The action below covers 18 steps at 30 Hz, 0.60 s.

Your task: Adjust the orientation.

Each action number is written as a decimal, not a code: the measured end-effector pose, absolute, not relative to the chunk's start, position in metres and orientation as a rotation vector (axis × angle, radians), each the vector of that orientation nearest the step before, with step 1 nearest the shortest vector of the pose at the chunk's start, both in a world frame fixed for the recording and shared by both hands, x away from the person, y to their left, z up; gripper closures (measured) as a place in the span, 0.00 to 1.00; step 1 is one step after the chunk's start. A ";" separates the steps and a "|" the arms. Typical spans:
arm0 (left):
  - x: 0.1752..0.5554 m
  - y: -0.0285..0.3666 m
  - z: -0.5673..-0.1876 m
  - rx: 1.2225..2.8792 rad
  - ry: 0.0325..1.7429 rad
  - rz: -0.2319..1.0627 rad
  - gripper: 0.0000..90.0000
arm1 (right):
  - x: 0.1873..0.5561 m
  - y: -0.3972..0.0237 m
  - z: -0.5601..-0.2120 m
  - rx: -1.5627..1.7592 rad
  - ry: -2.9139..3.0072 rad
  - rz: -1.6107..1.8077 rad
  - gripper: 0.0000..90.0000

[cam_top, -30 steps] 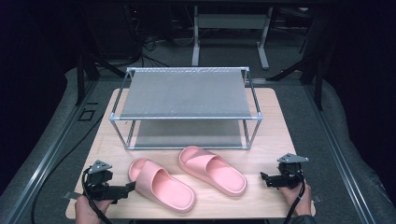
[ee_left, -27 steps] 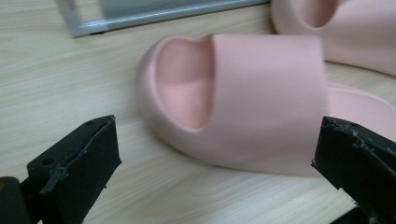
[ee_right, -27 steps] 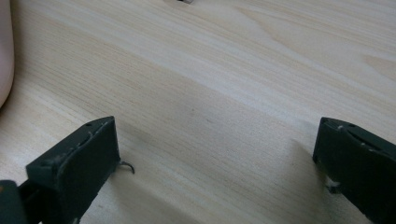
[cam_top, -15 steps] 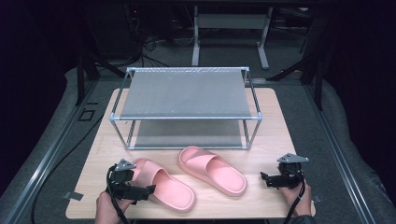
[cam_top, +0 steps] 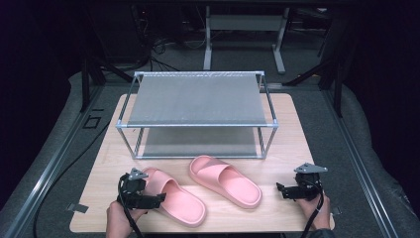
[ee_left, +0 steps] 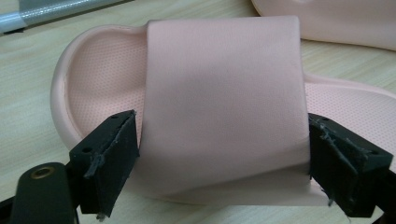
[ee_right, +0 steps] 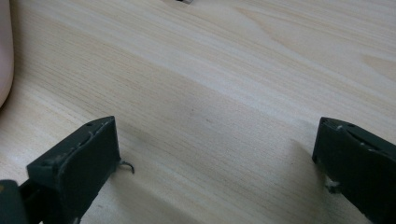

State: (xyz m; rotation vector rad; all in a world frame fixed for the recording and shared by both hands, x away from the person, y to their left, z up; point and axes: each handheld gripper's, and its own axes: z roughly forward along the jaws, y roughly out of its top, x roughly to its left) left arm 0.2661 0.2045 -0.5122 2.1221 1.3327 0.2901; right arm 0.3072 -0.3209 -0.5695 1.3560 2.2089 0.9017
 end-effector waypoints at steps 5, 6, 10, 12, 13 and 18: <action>0.273 0.207 -0.513 2.139 1.307 0.287 0.17 | 0.307 -0.321 -0.570 1.356 2.209 0.901 0.00; 0.275 0.208 -0.512 2.152 1.296 0.287 0.17 | 0.307 -0.321 -0.570 1.356 2.208 0.902 0.00; 0.284 0.211 -0.512 2.182 1.260 0.274 0.17 | 0.307 -0.321 -0.570 1.356 2.208 0.902 0.00; 0.288 0.213 -0.512 2.189 1.249 0.259 0.17 | 0.307 -0.321 -0.570 1.356 2.208 0.902 0.00; 0.291 0.214 -0.511 2.201 1.235 0.259 0.17 | 0.307 -0.321 -0.570 1.356 2.208 0.902 0.00; 0.300 0.221 -0.510 2.197 1.252 0.262 0.16 | 0.307 -0.321 -0.570 1.356 2.208 0.902 0.00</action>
